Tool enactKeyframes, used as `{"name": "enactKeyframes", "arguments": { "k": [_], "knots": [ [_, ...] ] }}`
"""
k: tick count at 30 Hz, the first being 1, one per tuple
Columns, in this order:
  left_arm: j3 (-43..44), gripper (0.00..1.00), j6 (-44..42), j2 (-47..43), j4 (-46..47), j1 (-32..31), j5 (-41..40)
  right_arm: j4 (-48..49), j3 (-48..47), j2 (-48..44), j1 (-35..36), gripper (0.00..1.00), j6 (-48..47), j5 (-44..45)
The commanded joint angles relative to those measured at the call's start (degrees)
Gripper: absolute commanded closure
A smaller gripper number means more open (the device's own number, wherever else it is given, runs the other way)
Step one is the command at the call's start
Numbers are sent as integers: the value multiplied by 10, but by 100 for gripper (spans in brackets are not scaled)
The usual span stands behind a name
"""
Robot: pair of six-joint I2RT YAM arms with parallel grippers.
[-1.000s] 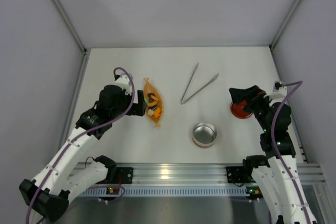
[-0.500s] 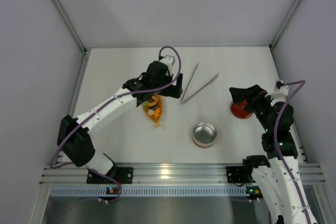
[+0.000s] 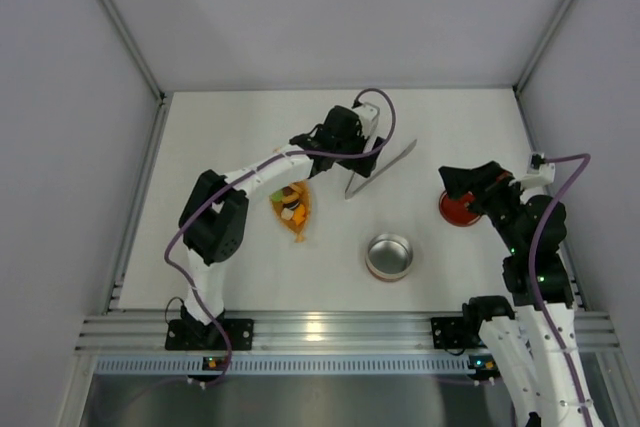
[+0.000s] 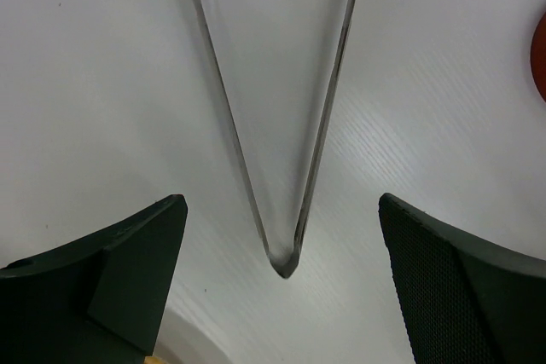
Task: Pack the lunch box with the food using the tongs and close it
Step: Pick up the clamp at the center of the board.
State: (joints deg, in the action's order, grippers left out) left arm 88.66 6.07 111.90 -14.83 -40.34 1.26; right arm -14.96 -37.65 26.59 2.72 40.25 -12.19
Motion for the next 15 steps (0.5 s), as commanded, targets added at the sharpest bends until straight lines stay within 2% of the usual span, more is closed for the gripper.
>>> {"name": "enactKeyframes", "arguments": {
  "k": [1, 6, 15],
  "knots": [
    [71, 1, -54, 49, 22, 1, 20, -19, -34, -7, -6, 1, -5, -6],
    [117, 1, -78, 112, 5, 2, 19, -38, -42, -10, -6, 1, -21, 8],
    [126, 1, -95, 162, -4, 3, 35, -42, -41, -8, -6, 1, -32, 21]
  ]
}}
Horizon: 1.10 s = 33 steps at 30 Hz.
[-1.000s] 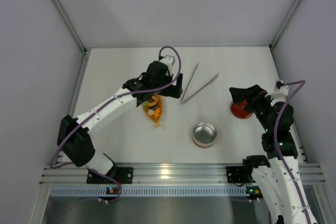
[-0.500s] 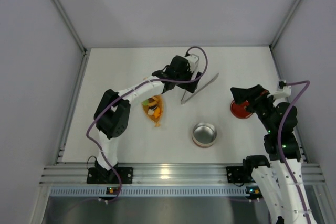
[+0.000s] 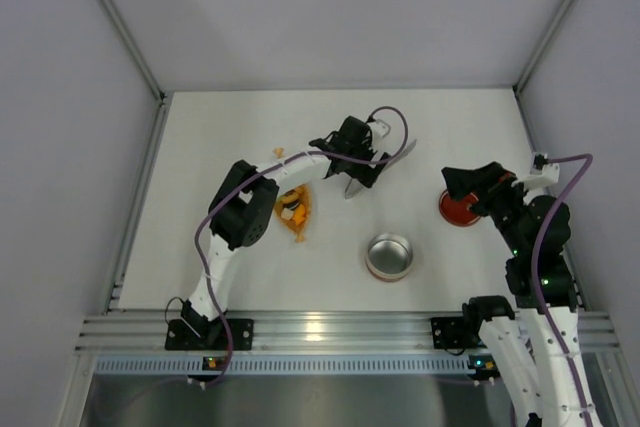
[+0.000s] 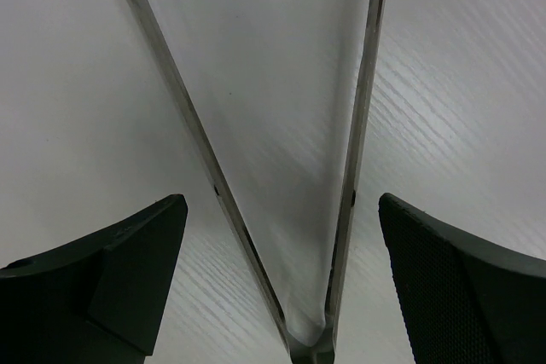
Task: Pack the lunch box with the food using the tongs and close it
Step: Pick up the clamp at the center of the board.
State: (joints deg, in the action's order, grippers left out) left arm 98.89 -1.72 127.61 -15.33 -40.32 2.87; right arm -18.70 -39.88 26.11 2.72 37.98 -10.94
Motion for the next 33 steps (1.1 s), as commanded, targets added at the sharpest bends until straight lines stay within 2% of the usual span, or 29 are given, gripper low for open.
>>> {"name": "enactKeyframes", "arguments": {
  "k": [1, 24, 33],
  "knots": [
    [23, 1, -18, 9, 0, 2, 24, -3, -15, -2, -6, 0, -11, 8],
    [7, 4, 0, 46, 21, 1, 20, 6, 6, -4, -6, 1, -7, -1],
    [-1, 14, 40, 58, 36, -3, -2, 4, 7, -7, -7, 1, -6, -6]
  ]
}}
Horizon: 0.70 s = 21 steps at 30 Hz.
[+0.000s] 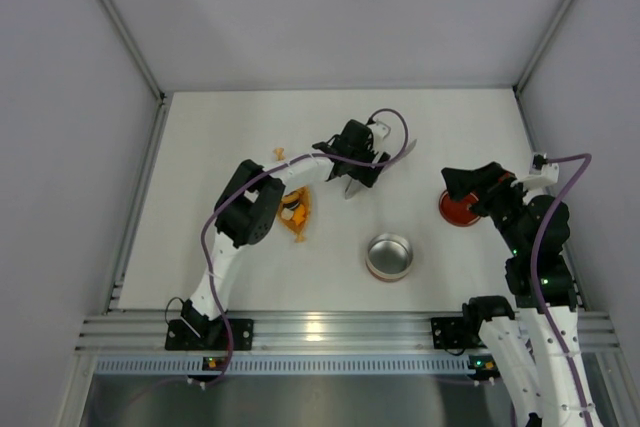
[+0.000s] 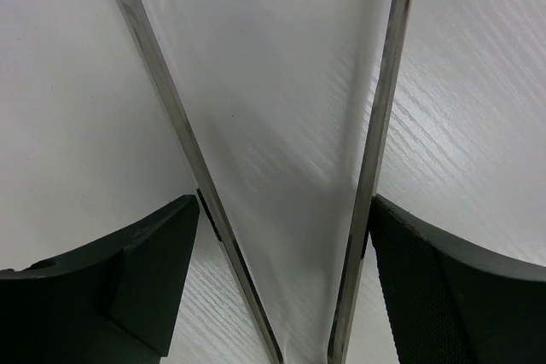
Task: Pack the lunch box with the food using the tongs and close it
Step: Pick up the clamp at the center of the board.
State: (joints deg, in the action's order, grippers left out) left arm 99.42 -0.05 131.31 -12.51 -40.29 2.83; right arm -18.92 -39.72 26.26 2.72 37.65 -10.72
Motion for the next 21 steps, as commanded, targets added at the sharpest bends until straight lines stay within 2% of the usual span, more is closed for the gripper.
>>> {"name": "enactKeyframes", "arguments": {
  "k": [1, 10, 21],
  "knots": [
    [-9, 16, 23, 21, 11, -6, -4, 7, 6, -9, -6, 1, -3, -9],
    [-52, 31, 37, -27, 28, -23, -55, 8, 3, -9, -6, 1, -1, -17],
    [-56, 32, 52, -138, -8, -44, -126, 12, 4, -9, -7, 1, 2, -22]
  ]
}}
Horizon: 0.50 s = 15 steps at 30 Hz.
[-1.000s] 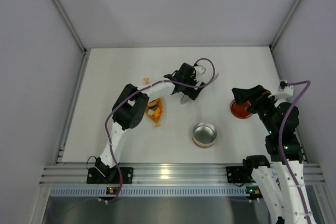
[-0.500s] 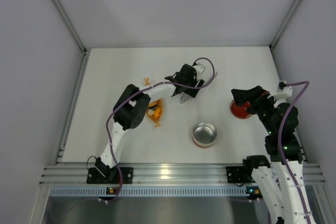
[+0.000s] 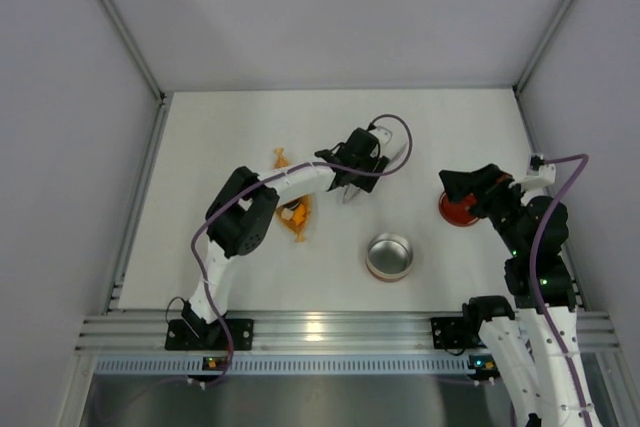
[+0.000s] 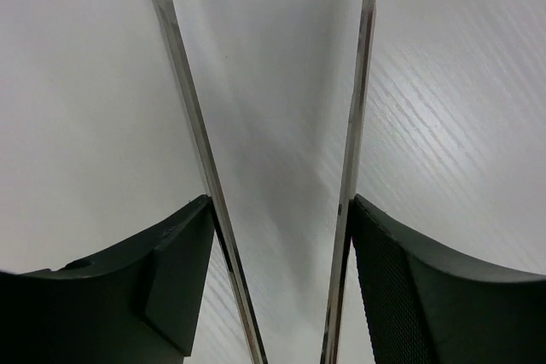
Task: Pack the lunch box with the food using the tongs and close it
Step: Pick up the clamp at the center of the board.
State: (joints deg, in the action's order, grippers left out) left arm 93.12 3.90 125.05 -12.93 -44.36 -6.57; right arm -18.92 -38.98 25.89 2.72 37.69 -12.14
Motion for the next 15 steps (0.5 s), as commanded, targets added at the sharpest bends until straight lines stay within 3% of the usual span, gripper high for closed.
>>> {"name": "enactKeyframes", "arguments": {
  "k": [1, 15],
  "knots": [
    [9, 32, 18, -82, -14, -4, -41, 13, -2, -6, -6, 1, 3, -8],
    [-13, 34, 79, -209, -122, -42, -146, 22, -4, 5, -6, 0, 8, -15]
  ]
}}
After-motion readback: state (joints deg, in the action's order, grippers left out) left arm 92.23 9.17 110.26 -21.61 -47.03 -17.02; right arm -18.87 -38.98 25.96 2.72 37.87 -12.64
